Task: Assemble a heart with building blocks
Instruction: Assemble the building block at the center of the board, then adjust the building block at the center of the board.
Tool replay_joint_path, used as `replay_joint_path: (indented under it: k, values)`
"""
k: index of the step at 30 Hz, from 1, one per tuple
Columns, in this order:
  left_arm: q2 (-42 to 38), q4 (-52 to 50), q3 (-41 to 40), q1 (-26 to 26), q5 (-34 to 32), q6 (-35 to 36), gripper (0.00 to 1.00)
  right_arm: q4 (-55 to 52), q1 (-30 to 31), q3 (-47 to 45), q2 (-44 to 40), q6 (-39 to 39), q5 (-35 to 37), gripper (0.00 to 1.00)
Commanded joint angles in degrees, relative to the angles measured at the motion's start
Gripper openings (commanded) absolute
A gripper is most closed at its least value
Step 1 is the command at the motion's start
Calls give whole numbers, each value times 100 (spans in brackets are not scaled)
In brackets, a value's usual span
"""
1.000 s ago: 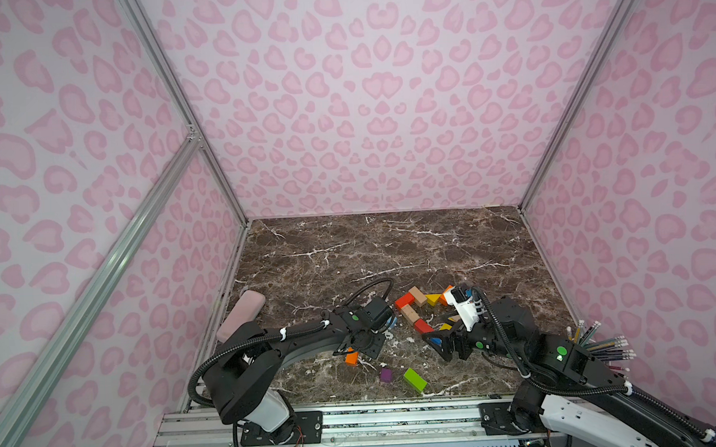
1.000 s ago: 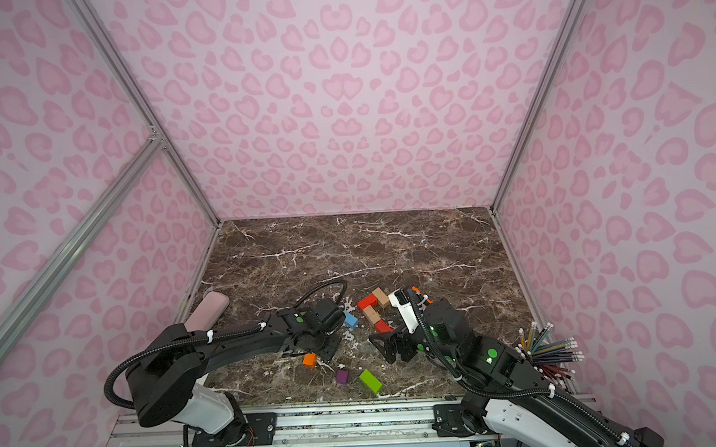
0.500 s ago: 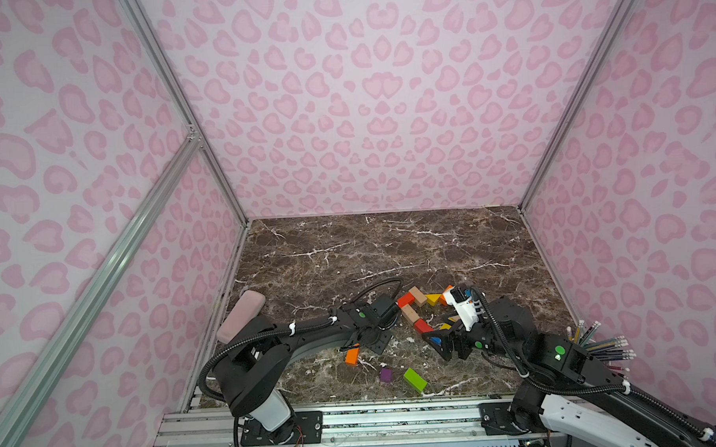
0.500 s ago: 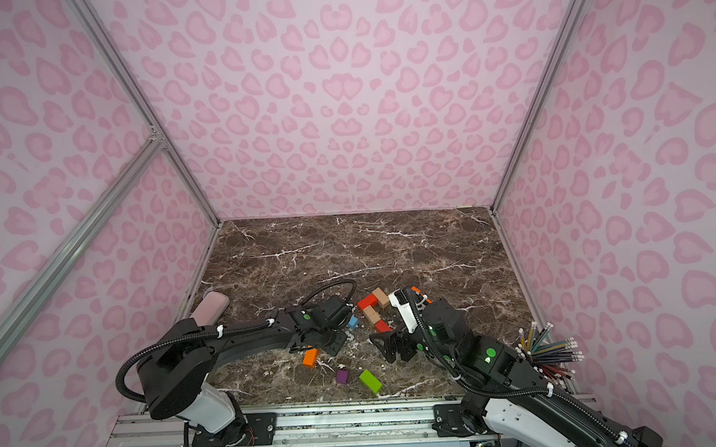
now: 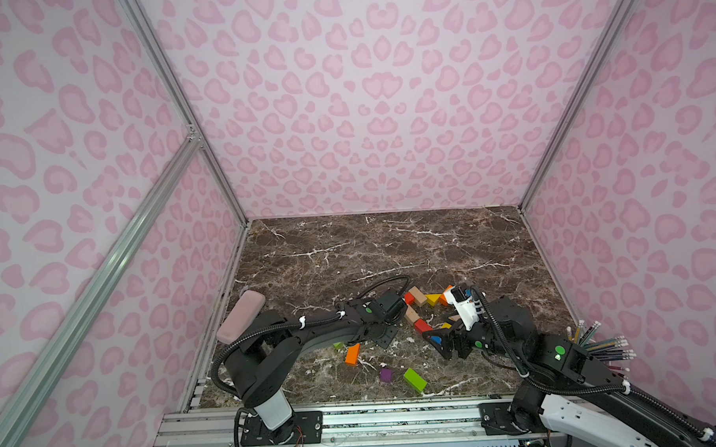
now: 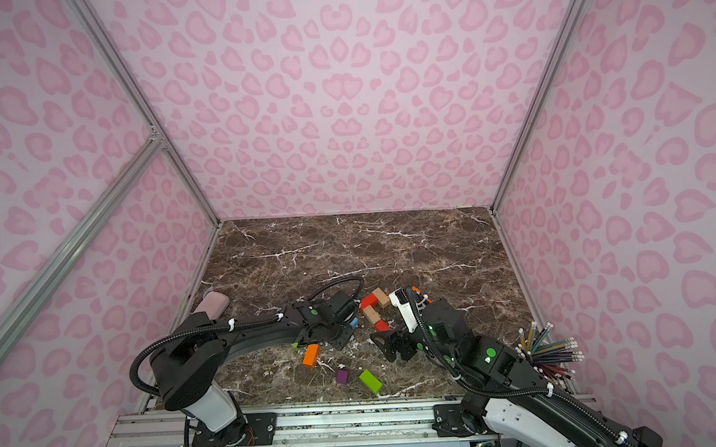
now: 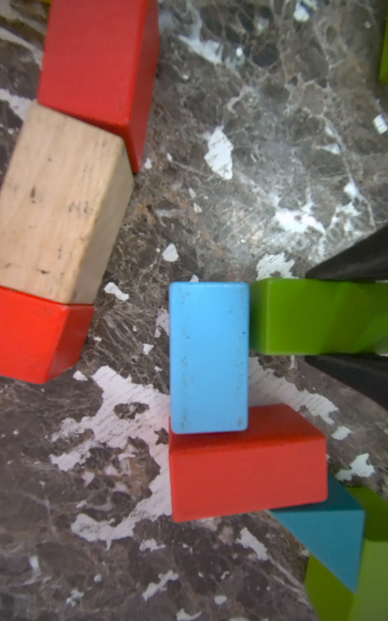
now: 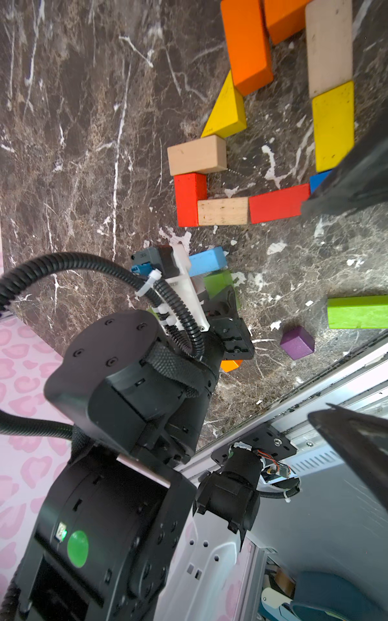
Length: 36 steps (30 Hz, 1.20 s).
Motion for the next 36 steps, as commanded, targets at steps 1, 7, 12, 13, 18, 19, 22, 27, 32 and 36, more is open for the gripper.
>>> replay_joint_path:
  k: [1, 7, 12, 13, 18, 19, 22, 27, 32, 36]
  values:
    - [78, 105, 35, 0, -53, 87, 31, 80, 0, 23, -5, -3, 20, 93]
    - [86, 109, 71, 0, -62, 99, 32, 68, 1, 18, 7, -8, 14, 93]
    - [71, 59, 97, 0, -38, 111, 35, 59, 1, 34, -18, 2, -6, 93]
    - [39, 52, 97, -2, -12, 110, 35, 68, 2, 32, -35, 7, -12, 93]
    - [-303, -97, 131, -3, 39, 27, 44, 76, 2, 18, -99, -1, -58, 93]
    - [-403, -140, 133, -6, 80, 10, 45, 76, 0, 23, -108, -2, -67, 93]
    - [-733, -273, 124, -4, 214, -53, 48, 68, -3, 42, -115, 3, -89, 93]
    - [-1409, -435, 247, -9, 298, -196, 54, 158, 2, 20, -43, 69, -161, 93]
    - [-1708, -581, 667, 198, 343, -217, 57, 505, 36, -104, 36, 413, -160, 92]
    - [-1838, -466, 827, 674, 575, 18, 59, 631, 287, -154, 47, 773, 352, 92]
